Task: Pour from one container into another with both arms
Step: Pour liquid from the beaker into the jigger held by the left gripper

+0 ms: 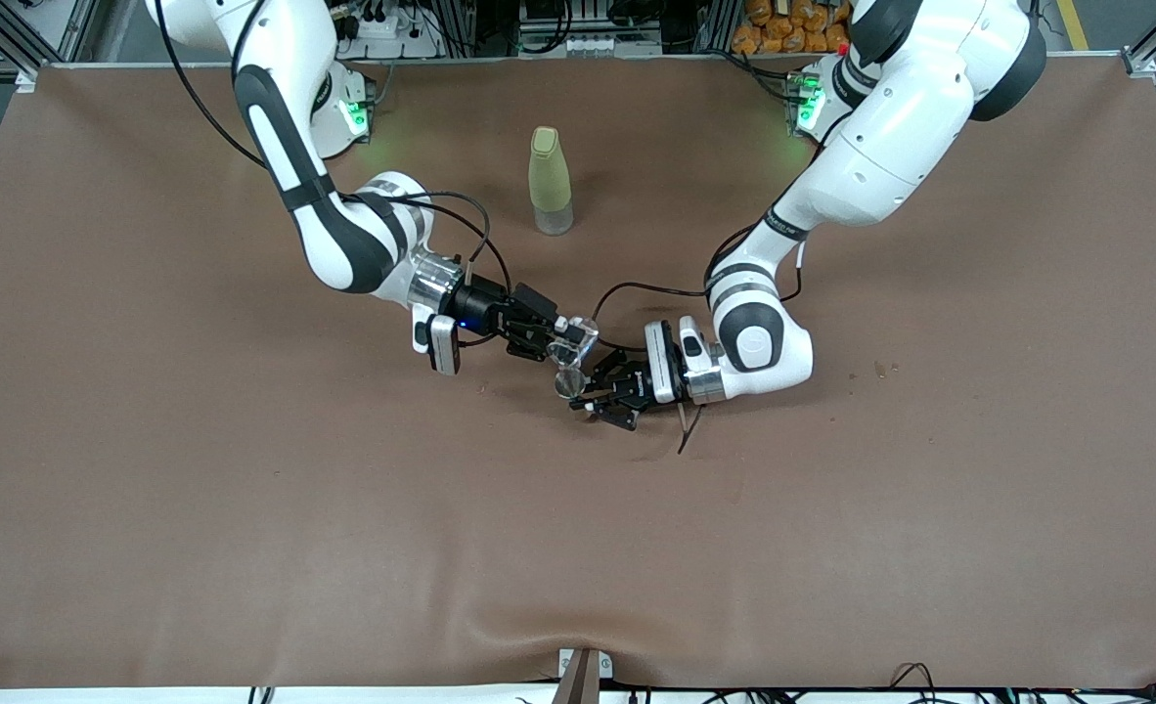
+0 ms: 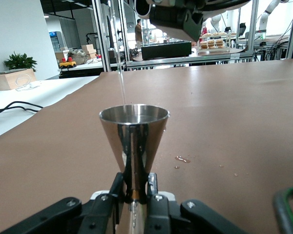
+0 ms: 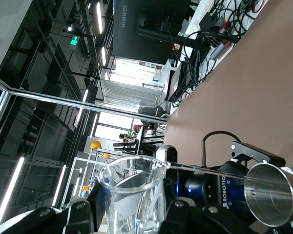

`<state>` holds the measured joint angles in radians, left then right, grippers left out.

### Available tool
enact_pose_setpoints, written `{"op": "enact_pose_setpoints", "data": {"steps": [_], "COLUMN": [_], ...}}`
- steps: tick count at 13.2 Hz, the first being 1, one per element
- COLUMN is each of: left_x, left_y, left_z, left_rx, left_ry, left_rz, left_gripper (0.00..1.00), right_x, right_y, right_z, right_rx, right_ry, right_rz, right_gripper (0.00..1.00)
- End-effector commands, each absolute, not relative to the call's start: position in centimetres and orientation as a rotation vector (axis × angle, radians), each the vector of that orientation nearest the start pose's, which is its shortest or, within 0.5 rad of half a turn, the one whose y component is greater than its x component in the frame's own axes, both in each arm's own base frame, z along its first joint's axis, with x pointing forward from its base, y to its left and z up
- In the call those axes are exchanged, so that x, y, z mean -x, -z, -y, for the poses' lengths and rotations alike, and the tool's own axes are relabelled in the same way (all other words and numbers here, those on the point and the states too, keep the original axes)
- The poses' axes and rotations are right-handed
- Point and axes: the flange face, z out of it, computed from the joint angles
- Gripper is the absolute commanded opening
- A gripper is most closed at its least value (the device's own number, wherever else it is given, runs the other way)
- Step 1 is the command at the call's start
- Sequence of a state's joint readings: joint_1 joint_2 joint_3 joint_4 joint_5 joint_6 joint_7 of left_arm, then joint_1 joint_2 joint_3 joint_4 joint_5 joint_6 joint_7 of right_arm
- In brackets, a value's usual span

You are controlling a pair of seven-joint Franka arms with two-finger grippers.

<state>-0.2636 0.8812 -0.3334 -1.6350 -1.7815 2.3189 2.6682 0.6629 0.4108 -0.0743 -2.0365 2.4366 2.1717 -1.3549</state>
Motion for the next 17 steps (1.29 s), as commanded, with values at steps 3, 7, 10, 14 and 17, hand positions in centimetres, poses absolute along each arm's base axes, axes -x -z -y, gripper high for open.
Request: {"op": "enact_pose_setpoints", "data": {"steps": [3,7,10,14,17], "left_x": [-56.60,-56.51,-56.52,-56.50,-56.47], "left_y": [-13.22,-13.24,-13.36,-13.33,-13.23], "left_z": [37.86,38.03,38.23,38.33,38.32], "left_rx": [-1.422,-1.427,-1.428,-1.431,-1.432], "left_ry": [-1.245,-1.246,-1.250,-1.252,-1.250], "left_rz": [1.389,1.374,1.368,1.359,1.359], "left_gripper": [0.00,0.00,0.00,0.00,0.00], "right_x": [-49.88,-49.67,-49.34,-49.39,-49.39], "right_y": [-26.64,-26.43,-26.36,-26.43,-26.30], "right_z": [-37.07,-37.20,-37.57,-37.49,-37.35], "right_rx": [1.620,1.625,1.618,1.617,1.627], "right_ry": [0.476,0.464,0.449,0.424,0.417], "right_rz": [-0.195,-0.206,-0.231,-0.266,-0.283], "right_gripper": [0.20,0.20,0.20,0.20,0.20]}}
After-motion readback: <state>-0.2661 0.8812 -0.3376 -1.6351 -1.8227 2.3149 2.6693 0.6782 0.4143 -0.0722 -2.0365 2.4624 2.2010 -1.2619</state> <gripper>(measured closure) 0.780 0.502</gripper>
